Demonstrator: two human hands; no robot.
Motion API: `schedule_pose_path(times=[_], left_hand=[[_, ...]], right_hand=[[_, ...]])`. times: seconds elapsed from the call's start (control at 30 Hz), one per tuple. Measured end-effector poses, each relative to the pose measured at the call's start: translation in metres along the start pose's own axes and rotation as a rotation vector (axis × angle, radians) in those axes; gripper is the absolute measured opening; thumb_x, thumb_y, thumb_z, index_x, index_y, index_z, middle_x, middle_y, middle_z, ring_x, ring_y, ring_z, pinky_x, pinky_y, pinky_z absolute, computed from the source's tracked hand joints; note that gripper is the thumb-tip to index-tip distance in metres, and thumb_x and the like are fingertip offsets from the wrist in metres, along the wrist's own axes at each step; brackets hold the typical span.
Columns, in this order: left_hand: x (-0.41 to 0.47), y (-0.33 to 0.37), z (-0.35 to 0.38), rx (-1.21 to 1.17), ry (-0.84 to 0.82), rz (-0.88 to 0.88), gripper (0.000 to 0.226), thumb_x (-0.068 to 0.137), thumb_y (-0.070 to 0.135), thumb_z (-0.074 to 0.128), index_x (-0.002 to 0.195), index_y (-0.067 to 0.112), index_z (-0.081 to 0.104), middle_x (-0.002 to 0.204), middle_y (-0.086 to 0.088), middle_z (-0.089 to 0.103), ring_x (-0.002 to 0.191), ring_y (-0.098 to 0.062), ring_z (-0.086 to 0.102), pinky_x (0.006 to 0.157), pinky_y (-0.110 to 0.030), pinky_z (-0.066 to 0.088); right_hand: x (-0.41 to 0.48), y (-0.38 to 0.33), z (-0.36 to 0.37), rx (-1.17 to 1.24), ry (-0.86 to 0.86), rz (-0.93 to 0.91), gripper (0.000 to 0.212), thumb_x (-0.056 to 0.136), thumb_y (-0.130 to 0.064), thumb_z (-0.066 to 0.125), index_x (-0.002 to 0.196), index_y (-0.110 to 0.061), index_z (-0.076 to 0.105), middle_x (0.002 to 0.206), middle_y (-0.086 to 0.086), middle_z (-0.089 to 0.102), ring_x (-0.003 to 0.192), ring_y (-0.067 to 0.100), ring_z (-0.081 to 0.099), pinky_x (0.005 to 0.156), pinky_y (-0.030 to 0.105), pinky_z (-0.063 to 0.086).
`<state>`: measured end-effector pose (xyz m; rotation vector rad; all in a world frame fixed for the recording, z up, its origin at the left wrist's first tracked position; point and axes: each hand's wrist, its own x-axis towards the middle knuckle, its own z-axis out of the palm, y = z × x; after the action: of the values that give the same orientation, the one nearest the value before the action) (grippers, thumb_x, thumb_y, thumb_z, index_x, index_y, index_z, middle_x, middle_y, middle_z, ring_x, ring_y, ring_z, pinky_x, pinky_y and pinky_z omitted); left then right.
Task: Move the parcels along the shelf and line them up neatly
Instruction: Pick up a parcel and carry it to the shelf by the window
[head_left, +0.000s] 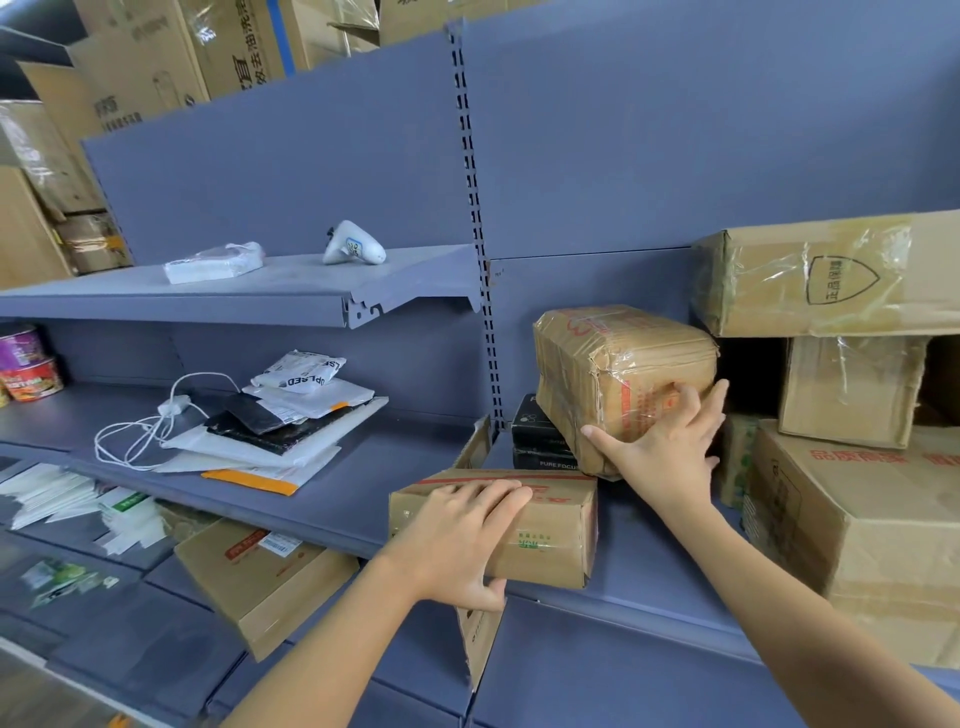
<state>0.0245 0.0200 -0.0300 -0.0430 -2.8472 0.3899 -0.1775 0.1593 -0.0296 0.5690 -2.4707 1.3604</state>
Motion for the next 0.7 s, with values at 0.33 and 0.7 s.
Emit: schedule_pose_path(times=[0.33,0.7], left_hand=[[-0.005,-0.011,-0.019,-0.103,0.088,-0.066,0.085,0.058,0.048,0.059,0.132,0.026,0.022,0.127,0.006,0.049,0.107,-0.017,0.057,0.076,-0.03,0.045],[-0.005,-0.033,-0.05,-1.203,0.618,-0.598,0.07,0.056,0.046,0.051,0.122,0.023,0.039,0.11,0.01,0.058,0.093,0.013,0.058,0.073,-0.011,0.046]], right_hand=[[0.003,0.005,-0.005,-0.003,0.045,-0.047,0.115,0.063,-0.063,0.076,0.144,-0.013,0.013,0.159,0.015,-0.009,0.145,0.041,0.006,0.107,0.067,0.024],[0.0,0.006,-0.006,0.045,-0.061,-0.025,0.132,0.056,-0.064,0.08,0.15,-0.025,-0.005,0.158,0.006,-0.023,0.146,0.037,-0.013,0.109,0.069,0.016]])
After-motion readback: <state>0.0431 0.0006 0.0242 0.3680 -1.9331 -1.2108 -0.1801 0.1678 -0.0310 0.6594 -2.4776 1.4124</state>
